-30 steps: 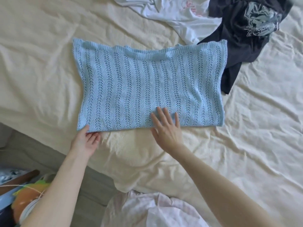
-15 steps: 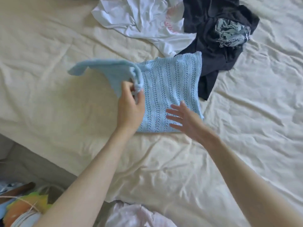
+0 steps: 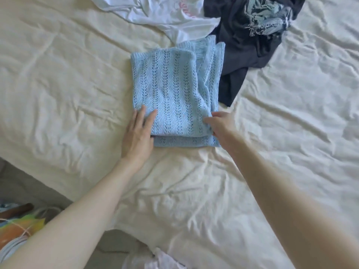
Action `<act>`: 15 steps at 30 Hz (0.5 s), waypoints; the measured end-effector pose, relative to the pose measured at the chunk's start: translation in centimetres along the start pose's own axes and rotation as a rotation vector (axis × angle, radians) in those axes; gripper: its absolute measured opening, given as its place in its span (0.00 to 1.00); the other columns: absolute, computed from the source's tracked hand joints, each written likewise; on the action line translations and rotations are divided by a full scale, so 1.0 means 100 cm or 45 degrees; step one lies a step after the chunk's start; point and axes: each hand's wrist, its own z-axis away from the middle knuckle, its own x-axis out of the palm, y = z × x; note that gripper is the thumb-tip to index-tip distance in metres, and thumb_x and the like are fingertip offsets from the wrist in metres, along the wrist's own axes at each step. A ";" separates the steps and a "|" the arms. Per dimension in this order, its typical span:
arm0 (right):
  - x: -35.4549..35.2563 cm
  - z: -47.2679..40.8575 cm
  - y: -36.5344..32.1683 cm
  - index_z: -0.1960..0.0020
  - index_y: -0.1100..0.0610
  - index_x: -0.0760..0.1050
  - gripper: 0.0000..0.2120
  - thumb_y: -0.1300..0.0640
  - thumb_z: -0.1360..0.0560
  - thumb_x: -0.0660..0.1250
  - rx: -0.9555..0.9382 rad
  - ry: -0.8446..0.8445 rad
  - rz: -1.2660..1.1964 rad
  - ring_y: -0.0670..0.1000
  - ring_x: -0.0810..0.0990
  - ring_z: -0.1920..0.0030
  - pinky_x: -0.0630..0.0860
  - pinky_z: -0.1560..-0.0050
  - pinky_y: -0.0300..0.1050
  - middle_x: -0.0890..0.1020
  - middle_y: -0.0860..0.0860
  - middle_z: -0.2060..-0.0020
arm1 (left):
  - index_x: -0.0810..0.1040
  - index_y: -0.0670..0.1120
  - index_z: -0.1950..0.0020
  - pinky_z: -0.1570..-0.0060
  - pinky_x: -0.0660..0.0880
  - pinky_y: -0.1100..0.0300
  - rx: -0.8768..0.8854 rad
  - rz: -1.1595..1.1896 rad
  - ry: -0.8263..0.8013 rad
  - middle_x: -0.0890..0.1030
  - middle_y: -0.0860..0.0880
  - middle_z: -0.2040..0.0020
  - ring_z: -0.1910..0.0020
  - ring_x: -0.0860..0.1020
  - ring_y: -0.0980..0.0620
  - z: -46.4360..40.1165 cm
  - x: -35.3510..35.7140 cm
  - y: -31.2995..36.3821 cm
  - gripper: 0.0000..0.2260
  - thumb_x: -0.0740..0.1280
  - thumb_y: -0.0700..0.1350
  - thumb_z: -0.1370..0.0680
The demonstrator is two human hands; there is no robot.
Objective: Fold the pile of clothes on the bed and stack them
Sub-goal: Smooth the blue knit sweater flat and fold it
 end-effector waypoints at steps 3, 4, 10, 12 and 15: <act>-0.008 0.013 -0.001 0.63 0.53 0.76 0.09 0.66 0.31 0.65 -0.235 0.103 0.035 0.39 0.72 0.75 0.67 0.72 0.32 0.75 0.45 0.73 | 0.69 0.44 0.29 0.32 0.64 0.52 0.040 0.116 0.087 0.64 0.43 0.26 0.26 0.61 0.43 0.003 -0.003 -0.006 0.32 0.59 0.24 0.31; -0.014 0.017 0.002 0.61 0.52 0.76 0.09 0.66 0.31 0.64 -0.284 0.150 0.046 0.40 0.73 0.71 0.69 0.69 0.34 0.76 0.45 0.70 | 0.71 0.42 0.30 0.34 0.67 0.50 0.097 0.110 0.115 0.67 0.41 0.28 0.28 0.64 0.41 0.006 -0.001 -0.008 0.31 0.59 0.23 0.32; -0.035 0.013 0.047 0.57 0.57 0.74 0.02 0.61 0.27 0.66 -0.174 0.207 0.313 0.49 0.74 0.62 0.70 0.62 0.45 0.75 0.48 0.66 | 0.63 0.41 0.27 0.29 0.58 0.41 0.333 -0.092 -0.068 0.60 0.37 0.26 0.26 0.56 0.35 0.016 0.021 -0.009 0.30 0.60 0.28 0.29; -0.034 0.006 0.051 0.58 0.58 0.73 0.06 0.56 0.26 0.68 -0.104 0.156 0.348 0.52 0.75 0.62 0.71 0.61 0.48 0.76 0.50 0.66 | 0.55 0.44 0.24 0.26 0.48 0.45 0.295 -0.138 -0.134 0.52 0.40 0.24 0.25 0.47 0.39 0.015 0.028 -0.010 0.32 0.61 0.38 0.27; -0.028 0.000 0.046 0.47 0.58 0.72 0.15 0.50 0.27 0.70 -0.047 0.082 0.214 0.53 0.80 0.55 0.78 0.54 0.52 0.79 0.52 0.55 | 0.43 0.48 0.25 0.27 0.39 0.50 0.275 -0.235 -0.163 0.42 0.45 0.24 0.25 0.39 0.44 0.015 0.034 -0.014 0.35 0.63 0.43 0.24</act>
